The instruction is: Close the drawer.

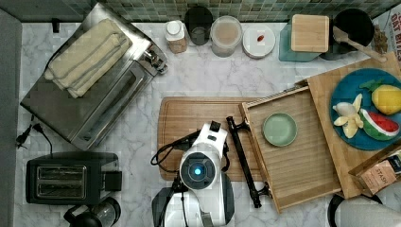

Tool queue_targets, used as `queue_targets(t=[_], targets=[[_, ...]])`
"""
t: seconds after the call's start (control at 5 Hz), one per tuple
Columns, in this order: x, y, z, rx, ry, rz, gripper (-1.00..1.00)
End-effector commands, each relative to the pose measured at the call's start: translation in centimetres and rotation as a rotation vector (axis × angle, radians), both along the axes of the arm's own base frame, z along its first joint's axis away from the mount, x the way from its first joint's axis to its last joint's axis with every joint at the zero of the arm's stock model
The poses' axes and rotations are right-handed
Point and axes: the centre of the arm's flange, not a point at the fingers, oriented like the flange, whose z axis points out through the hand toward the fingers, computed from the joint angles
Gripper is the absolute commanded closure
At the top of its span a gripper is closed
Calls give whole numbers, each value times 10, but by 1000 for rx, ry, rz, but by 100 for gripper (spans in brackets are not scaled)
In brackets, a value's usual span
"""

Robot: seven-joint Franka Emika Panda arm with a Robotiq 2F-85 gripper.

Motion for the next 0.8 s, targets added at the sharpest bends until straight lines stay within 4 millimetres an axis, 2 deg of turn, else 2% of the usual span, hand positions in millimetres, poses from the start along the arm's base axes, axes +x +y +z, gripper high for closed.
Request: queue_targets(t=[0.2,0.4,0.8], targets=[[-29,-22,-28,3,30,19,100],[-24,-29,-30,-4,9,37,100],[-11,-57,-35,-23,7,69,100]])
